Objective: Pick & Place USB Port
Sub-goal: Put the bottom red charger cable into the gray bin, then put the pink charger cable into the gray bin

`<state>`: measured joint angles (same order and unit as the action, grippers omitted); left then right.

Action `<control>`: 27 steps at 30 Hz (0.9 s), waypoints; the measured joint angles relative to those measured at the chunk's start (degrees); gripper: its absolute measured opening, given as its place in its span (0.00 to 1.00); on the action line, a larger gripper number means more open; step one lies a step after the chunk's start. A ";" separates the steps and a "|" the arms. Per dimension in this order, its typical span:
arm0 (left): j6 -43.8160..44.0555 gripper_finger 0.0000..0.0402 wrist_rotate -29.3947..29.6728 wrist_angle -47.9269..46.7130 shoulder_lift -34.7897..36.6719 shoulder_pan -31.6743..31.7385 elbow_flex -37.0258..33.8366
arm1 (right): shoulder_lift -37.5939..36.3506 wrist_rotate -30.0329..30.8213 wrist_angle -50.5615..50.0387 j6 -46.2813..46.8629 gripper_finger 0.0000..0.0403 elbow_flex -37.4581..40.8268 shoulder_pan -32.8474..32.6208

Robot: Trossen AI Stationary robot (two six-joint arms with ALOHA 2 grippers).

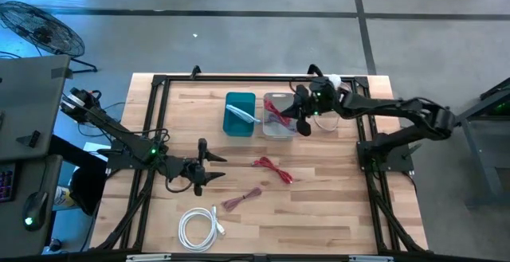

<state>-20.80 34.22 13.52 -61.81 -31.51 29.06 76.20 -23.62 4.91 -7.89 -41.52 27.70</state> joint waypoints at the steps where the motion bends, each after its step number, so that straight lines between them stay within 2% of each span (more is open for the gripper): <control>1: -0.03 0.54 0.07 0.01 0.01 0.01 0.00 | 1.11 0.02 0.43 -0.09 0.00 0.00 0.21; 7: -0.33 0.54 0.42 -0.17 0.01 0.00 0.00 | 5.72 -3.26 2.66 -0.10 0.00 0.00 2.37; 14: -1.88 0.54 0.42 -0.22 0.01 0.02 0.00 | 6.36 -3.81 3.14 -0.10 0.04 0.00 2.44; 24: -1.86 0.54 0.39 -0.44 0.01 0.02 0.00 | 6.25 -3.64 3.32 0.53 0.34 0.00 0.50; 27: -1.80 0.54 0.39 -0.44 0.01 0.02 0.00 | 6.02 -3.55 3.74 0.48 0.40 0.00 -0.65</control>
<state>-22.60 34.61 13.08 -61.80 -31.48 29.06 82.22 -27.17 8.65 -7.40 -41.52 27.05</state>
